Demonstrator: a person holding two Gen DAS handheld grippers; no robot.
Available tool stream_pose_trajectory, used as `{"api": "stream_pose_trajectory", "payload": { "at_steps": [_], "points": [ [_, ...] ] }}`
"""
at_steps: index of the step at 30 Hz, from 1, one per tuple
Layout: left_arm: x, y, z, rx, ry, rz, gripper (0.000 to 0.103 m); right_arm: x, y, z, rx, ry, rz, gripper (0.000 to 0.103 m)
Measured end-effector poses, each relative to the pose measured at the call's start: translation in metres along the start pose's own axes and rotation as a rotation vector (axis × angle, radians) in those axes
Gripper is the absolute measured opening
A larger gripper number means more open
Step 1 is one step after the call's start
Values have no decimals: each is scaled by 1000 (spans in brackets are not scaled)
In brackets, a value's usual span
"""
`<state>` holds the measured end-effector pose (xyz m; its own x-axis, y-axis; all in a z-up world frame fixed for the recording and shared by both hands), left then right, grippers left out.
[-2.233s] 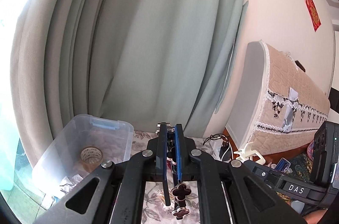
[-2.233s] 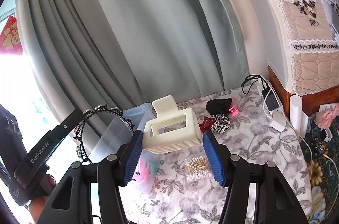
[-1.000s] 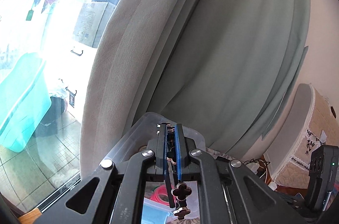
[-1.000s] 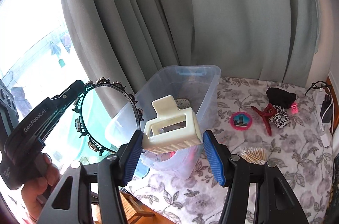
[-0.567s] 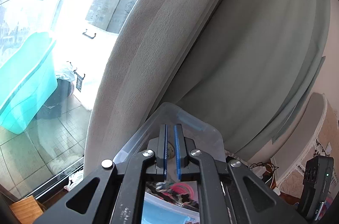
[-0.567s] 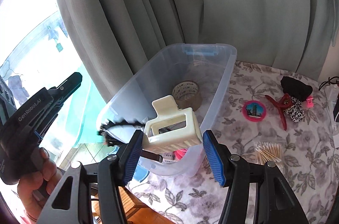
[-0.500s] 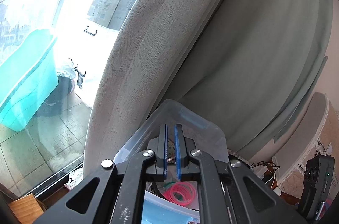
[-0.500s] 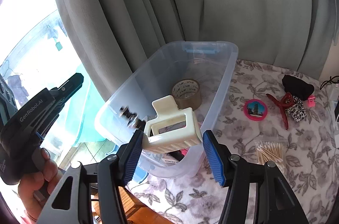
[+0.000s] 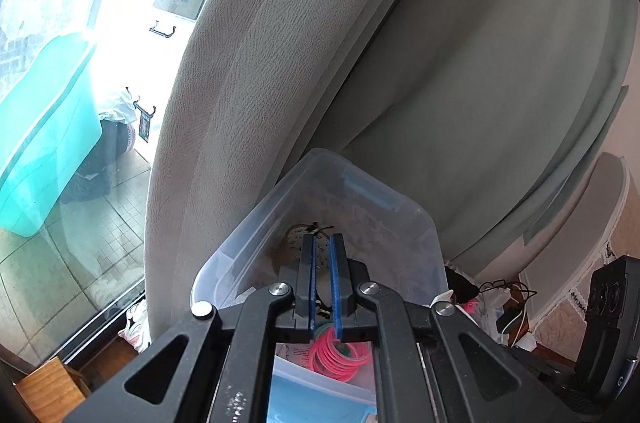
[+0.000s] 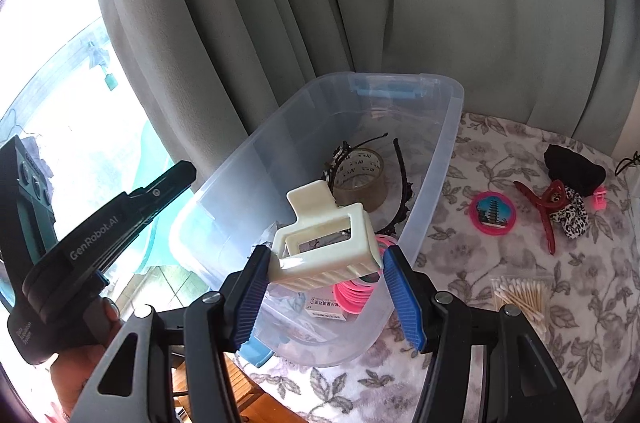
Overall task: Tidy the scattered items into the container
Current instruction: 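Open the left gripper over the box while the right gripper drops the claw clip inside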
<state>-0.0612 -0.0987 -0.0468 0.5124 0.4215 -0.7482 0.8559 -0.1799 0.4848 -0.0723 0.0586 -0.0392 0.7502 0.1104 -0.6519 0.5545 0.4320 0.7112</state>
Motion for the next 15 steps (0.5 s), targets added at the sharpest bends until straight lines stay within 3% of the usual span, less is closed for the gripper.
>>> {"api": "stream_pose_trajectory", "payload": {
  "at_steps": [15],
  "points": [
    [7,-6,-8,-5,7,47,7,-3,-2,-1,-4,5,-7,62]
  ]
}}
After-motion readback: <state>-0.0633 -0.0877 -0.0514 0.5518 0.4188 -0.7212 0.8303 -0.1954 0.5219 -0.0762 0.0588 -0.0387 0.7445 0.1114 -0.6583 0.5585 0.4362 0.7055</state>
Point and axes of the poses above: each gripper's, at about its wrist camera, not at the fingertips, and y roughly against the way its jaws point, z to its left, x to its underside, the point moved 1 cm from there along -y, roughly the way its jaws point, and after that the axes turned 1 degree about z, right-handed, at the moved point
